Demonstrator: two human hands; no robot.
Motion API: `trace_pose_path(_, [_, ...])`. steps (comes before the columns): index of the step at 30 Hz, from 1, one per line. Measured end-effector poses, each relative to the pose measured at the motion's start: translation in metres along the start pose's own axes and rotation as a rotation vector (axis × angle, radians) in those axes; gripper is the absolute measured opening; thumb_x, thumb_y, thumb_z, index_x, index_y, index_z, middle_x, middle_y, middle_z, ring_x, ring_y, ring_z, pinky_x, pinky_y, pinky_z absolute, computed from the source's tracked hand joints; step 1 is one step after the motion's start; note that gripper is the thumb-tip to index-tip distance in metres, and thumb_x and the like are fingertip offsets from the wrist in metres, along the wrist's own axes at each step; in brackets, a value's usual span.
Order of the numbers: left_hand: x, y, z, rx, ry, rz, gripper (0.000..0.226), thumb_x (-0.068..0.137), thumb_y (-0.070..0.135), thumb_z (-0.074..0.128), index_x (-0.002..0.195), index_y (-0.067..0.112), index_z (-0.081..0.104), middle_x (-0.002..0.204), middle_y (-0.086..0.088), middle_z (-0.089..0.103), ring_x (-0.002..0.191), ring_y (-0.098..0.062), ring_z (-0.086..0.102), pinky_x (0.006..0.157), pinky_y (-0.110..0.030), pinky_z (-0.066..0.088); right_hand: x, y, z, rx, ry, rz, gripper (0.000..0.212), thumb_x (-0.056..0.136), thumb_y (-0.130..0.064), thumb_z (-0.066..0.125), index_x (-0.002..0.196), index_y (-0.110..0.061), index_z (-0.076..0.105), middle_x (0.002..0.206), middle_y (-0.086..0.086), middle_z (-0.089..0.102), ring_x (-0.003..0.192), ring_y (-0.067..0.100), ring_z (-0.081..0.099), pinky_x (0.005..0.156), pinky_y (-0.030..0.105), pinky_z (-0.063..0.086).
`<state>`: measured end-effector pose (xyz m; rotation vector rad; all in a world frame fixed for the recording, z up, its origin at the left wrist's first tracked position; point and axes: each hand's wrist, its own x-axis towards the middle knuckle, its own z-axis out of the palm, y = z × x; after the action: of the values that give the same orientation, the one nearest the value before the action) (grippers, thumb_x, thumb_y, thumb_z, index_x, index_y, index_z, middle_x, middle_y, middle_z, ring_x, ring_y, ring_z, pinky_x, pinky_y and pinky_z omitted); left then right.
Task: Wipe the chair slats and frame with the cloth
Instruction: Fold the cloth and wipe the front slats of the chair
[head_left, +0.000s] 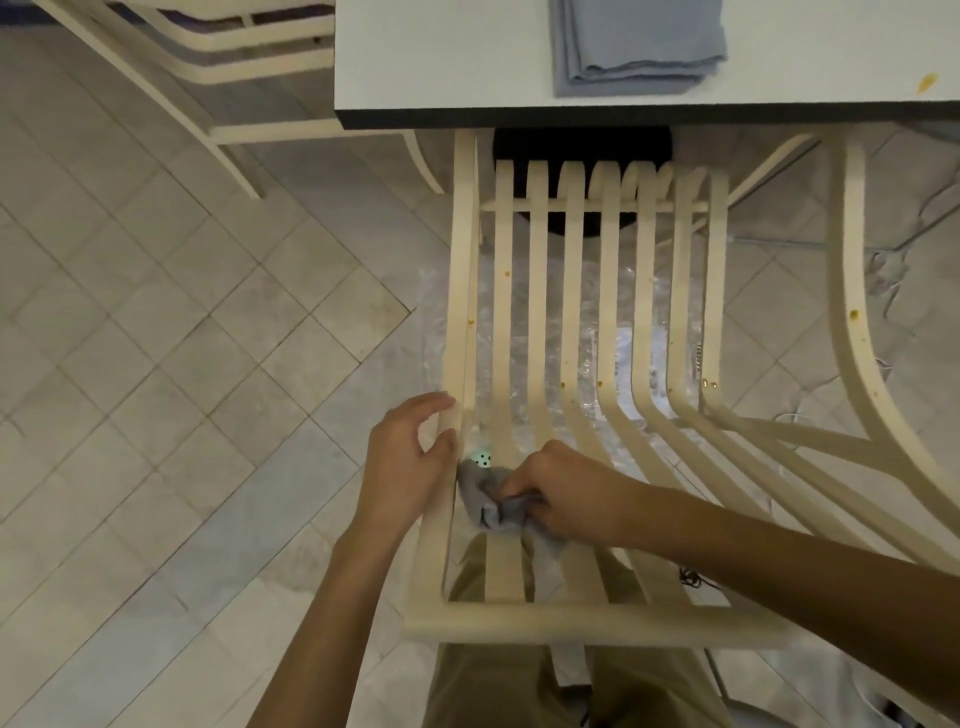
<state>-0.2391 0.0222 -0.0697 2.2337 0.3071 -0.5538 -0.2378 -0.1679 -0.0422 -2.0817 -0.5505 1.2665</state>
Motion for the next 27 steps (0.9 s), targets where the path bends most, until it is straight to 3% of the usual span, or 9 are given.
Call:
trace_pose_path(2, [0.001,0.015,0.0,-0.02,-0.018,0.071,0.03,0.086,0.008,0.064,0.113,0.023,0.069,0.119,0.012,0.066,0.11,0.0,0.056,0.095,-0.021,0.047,-0.014,-0.009,-0.005,0.023,-0.04,-0.054,0.038,0.084,0.003,0.054,0.105,-0.021,0.075,0.088,0.008,0.074,0.074,0.018,0.065,0.074,0.029,0.053])
trace_pose_path(4, [-0.001,0.029,-0.001,-0.066,-0.101,0.074,0.025,0.088,0.011,0.063,0.107,0.025,0.071,0.108,0.016,0.069,0.098,0.006,0.06,0.084,-0.016,0.05,-0.031,-0.017,-0.009,0.058,-0.067,-0.108,0.042,0.085,0.004,0.055,0.113,-0.022,0.072,0.098,0.003,0.075,0.078,0.013,0.066,0.077,0.026,0.053])
trace_pose_path(10, [-0.03,0.078,0.022,-0.055,-0.36,0.12,0.014,0.09,0.021,0.063,0.098,0.025,0.074,0.096,0.015,0.07,0.086,0.006,0.062,0.073,-0.015,0.049,-0.09,-0.028,-0.03,0.008,-0.106,-0.177,0.039,0.075,0.005,0.057,0.098,-0.021,0.077,0.088,0.0,0.076,0.075,0.017,0.061,0.073,0.032,0.051])
trace_pose_path(15, [-0.061,0.121,0.065,-0.078,-0.468,0.187,0.016,0.092,0.02,0.06,0.1,0.024,0.074,0.098,0.014,0.071,0.089,0.005,0.061,0.08,-0.019,0.051,-0.155,-0.004,-0.039,-0.157,-0.086,-0.072,0.026,0.078,-0.004,0.057,0.087,-0.023,0.073,0.074,0.001,0.067,0.063,0.018,0.05,0.061,0.031,0.045])
trace_pose_path(19, [-0.075,0.133,0.084,-0.004,-0.395,0.164,0.017,0.092,0.017,0.059,0.096,0.023,0.074,0.094,0.016,0.07,0.086,0.005,0.062,0.079,-0.012,0.048,-0.202,0.034,-0.03,-0.125,-0.005,0.057,0.025,0.089,-0.011,0.058,0.099,-0.03,0.071,0.088,-0.003,0.068,0.072,0.013,0.058,0.071,0.032,0.051])
trace_pose_path(21, [-0.084,0.133,0.087,0.029,-0.288,0.146,0.017,0.092,0.018,0.058,0.097,0.024,0.073,0.092,0.019,0.069,0.084,0.005,0.062,0.074,-0.006,0.045,-0.217,0.045,-0.022,-0.061,0.021,0.069,0.028,0.093,-0.014,0.052,0.109,-0.03,0.069,0.107,-0.008,0.069,0.085,0.01,0.062,0.077,0.031,0.051])
trace_pose_path(23, [-0.092,0.13,0.087,0.075,-0.202,0.149,0.017,0.092,0.017,0.058,0.098,0.025,0.072,0.094,0.017,0.069,0.083,0.003,0.062,0.074,-0.013,0.049,-0.221,0.049,-0.018,-0.019,0.024,0.058,0.031,0.094,-0.018,0.044,0.114,-0.027,0.066,0.124,-0.005,0.064,0.101,0.017,0.062,0.085,0.036,0.051])
trace_pose_path(25, [-0.1,0.129,0.089,0.141,-0.168,0.167,0.017,0.092,0.018,0.058,0.097,0.026,0.072,0.093,0.015,0.07,0.081,-0.001,0.063,0.073,-0.023,0.052,-0.215,0.051,-0.017,0.038,0.012,0.035,0.026,0.097,-0.02,0.041,0.103,-0.024,0.066,0.108,0.001,0.066,0.093,0.021,0.061,0.081,0.04,0.05])
trace_pose_path(27, [-0.104,0.13,0.091,0.23,-0.13,0.224,0.016,0.092,0.019,0.057,0.097,0.026,0.071,0.093,0.014,0.07,0.079,-0.002,0.063,0.071,-0.023,0.051,-0.202,0.047,-0.014,0.044,0.0,0.002,0.023,0.1,-0.02,0.041,0.09,-0.016,0.062,0.09,0.002,0.062,0.077,0.019,0.056,0.071,0.039,0.047])
